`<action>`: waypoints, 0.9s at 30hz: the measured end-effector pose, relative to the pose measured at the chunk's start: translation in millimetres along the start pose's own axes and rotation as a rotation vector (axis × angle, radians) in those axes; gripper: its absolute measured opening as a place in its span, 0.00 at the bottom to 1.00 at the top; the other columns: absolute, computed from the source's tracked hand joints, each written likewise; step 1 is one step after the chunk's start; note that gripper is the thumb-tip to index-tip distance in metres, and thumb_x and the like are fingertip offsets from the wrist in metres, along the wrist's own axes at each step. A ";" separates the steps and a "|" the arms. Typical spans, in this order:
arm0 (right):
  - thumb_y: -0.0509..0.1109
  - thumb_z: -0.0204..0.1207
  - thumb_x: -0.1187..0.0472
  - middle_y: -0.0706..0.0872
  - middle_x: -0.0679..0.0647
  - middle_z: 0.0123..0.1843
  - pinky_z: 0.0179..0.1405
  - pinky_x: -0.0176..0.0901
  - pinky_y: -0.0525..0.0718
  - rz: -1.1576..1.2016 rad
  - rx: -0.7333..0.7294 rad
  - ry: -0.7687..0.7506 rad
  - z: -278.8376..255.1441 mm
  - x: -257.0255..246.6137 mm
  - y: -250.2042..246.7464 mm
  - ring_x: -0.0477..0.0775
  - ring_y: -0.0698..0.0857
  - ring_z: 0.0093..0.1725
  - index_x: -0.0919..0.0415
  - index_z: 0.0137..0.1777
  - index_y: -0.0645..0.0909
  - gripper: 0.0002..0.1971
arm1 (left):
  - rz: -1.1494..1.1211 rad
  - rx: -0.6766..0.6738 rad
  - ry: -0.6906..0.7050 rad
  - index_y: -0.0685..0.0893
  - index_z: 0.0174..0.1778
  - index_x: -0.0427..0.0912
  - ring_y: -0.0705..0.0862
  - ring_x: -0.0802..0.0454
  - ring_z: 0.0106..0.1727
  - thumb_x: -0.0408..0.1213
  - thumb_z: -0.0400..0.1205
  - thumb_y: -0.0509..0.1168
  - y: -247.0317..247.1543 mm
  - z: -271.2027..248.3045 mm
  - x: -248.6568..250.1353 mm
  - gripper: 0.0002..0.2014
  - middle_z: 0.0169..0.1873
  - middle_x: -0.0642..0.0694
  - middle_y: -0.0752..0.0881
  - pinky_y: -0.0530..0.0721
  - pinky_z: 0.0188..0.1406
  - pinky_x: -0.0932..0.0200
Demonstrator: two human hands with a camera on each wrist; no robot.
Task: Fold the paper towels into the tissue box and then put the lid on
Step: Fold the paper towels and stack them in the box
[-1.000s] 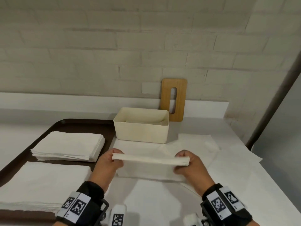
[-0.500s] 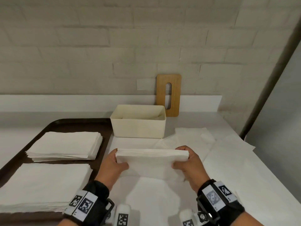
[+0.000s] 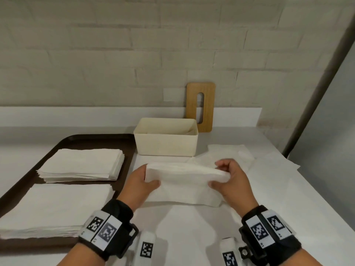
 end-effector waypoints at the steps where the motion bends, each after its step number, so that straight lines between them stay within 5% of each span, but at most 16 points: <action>1: 0.81 0.61 0.69 0.79 0.45 0.55 0.55 0.38 0.76 -0.133 0.014 -0.096 1.4 -8.5 -5.4 0.47 0.78 0.55 0.45 0.54 0.75 0.27 | -0.016 -0.022 0.044 0.82 0.52 0.49 0.85 0.66 0.43 0.26 0.77 0.67 -1.2 0.1 7.7 0.14 0.42 0.60 0.86 0.81 0.35 0.75; 3: 0.83 0.60 0.60 0.74 0.40 0.62 0.67 0.39 0.69 -0.354 -0.091 -0.261 4.6 -30.8 -12.0 0.42 0.73 0.63 0.44 0.67 0.71 0.36 | -0.042 -0.083 0.125 0.84 0.46 0.53 0.87 0.69 0.41 0.24 0.76 0.68 -1.3 0.7 24.8 0.16 0.37 0.62 0.90 0.82 0.37 0.76; 5: 0.82 0.61 0.54 0.75 0.39 0.61 0.67 0.40 0.71 -0.457 -0.330 -0.290 9.2 -51.6 -9.5 0.41 0.75 0.63 0.44 0.71 0.70 0.38 | -0.005 -0.103 0.201 0.86 0.41 0.51 0.86 0.68 0.38 0.23 0.74 0.70 1.6 2.9 43.6 0.14 0.35 0.61 0.90 0.82 0.37 0.73; 8: 0.76 0.70 0.59 0.87 0.51 0.54 0.58 0.51 0.84 -0.351 -0.539 -0.197 19.2 -66.5 2.1 0.52 0.86 0.53 0.56 0.59 0.82 0.17 | -0.128 0.036 0.285 0.84 0.36 0.50 0.84 0.65 0.36 0.22 0.70 0.73 9.2 8.1 63.1 0.15 0.33 0.58 0.88 0.82 0.35 0.70; 11: 0.71 0.75 0.66 0.90 0.58 0.54 0.57 0.59 0.85 0.003 -0.467 -0.115 23.4 -65.9 8.8 0.58 0.89 0.52 0.56 0.51 0.84 0.07 | -0.468 0.204 0.243 0.82 0.44 0.49 0.86 0.57 0.45 0.22 0.68 0.74 17.6 8.4 62.0 0.18 0.44 0.52 0.87 0.86 0.40 0.60; 14: 0.71 0.75 0.66 0.89 0.57 0.56 0.58 0.55 0.86 0.248 -0.397 -0.116 23.6 -62.7 10.7 0.56 0.88 0.55 0.53 0.54 0.83 0.10 | -0.541 0.123 0.162 0.80 0.56 0.48 0.86 0.45 0.57 0.32 0.64 0.76 34.0 2.7 49.5 0.24 0.55 0.43 0.88 0.86 0.53 0.48; 17: 0.73 0.73 0.67 0.89 0.56 0.56 0.57 0.53 0.87 0.338 -0.366 -0.144 22.7 -59.1 9.6 0.55 0.88 0.56 0.55 0.56 0.82 0.13 | -0.459 0.105 0.152 0.82 0.60 0.46 0.86 0.45 0.59 0.42 0.65 0.73 51.6 -2.0 43.7 0.25 0.57 0.44 0.88 0.84 0.59 0.46; 21: 0.77 0.67 0.70 0.88 0.54 0.55 0.57 0.53 0.87 0.408 -0.337 -0.141 23.6 -51.5 5.9 0.54 0.88 0.55 0.50 0.53 0.79 0.19 | -0.378 0.230 0.209 0.81 0.59 0.46 0.86 0.45 0.58 0.35 0.74 0.68 58.2 -2.5 48.1 0.16 0.55 0.44 0.88 0.84 0.57 0.48; 27: 0.78 0.65 0.71 0.89 0.57 0.55 0.59 0.55 0.85 0.447 -0.345 -0.104 25.5 -41.2 11.3 0.56 0.88 0.57 0.59 0.59 0.81 0.22 | -0.326 0.175 0.246 0.81 0.58 0.49 0.87 0.53 0.57 0.32 0.73 0.68 55.8 3.9 49.2 0.17 0.54 0.48 0.89 0.84 0.56 0.54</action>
Point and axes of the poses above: each hand's wrist, its own z-axis towards the middle knuckle, its own y-axis out of the palm, x = y × z, the point moved 1 cm from there along z, towards the middle knuckle
